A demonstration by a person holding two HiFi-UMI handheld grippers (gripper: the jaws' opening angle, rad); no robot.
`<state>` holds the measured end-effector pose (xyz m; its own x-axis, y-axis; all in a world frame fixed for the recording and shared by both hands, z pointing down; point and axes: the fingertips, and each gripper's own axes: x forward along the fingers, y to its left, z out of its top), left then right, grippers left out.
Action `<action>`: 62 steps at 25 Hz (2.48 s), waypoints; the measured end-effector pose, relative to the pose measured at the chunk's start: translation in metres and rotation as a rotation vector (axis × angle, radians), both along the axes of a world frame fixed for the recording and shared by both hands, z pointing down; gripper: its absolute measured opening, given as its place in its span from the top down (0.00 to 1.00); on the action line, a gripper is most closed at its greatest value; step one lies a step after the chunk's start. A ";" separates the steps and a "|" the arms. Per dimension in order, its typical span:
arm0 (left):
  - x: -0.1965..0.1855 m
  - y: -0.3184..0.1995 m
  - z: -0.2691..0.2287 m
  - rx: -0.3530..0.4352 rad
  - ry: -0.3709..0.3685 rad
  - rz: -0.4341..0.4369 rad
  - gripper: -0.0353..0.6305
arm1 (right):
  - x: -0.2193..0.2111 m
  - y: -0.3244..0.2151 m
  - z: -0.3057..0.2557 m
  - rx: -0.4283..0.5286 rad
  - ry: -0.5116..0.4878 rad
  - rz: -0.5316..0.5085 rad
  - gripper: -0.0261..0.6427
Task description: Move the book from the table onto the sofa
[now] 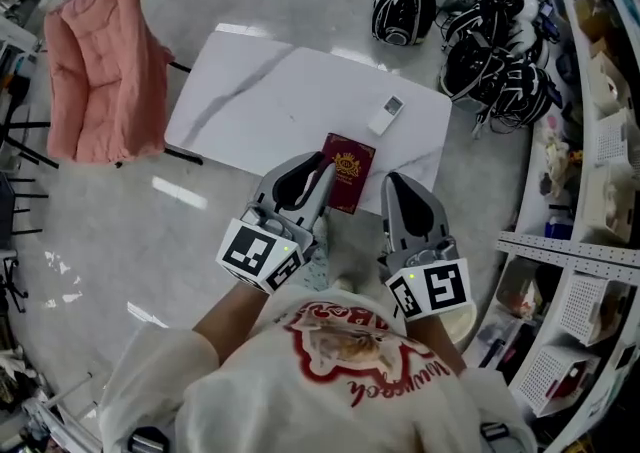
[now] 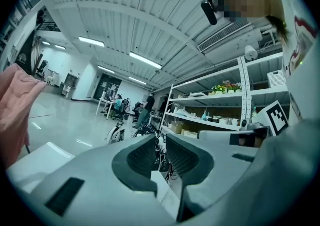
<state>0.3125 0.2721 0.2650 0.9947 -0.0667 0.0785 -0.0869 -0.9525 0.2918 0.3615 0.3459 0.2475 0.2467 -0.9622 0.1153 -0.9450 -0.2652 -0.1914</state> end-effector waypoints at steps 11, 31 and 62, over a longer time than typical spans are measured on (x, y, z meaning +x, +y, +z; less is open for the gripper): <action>0.064 -0.045 0.026 -0.054 -0.040 0.132 0.87 | 0.059 -0.052 0.015 -0.019 -0.019 0.096 0.96; 0.054 -0.047 0.242 -0.322 -0.368 0.104 0.51 | 0.067 -0.042 0.201 -0.269 -0.317 -0.008 0.59; 0.030 -0.051 0.467 -0.500 -0.565 0.090 0.51 | 0.048 -0.019 0.482 -0.481 -0.710 0.169 0.51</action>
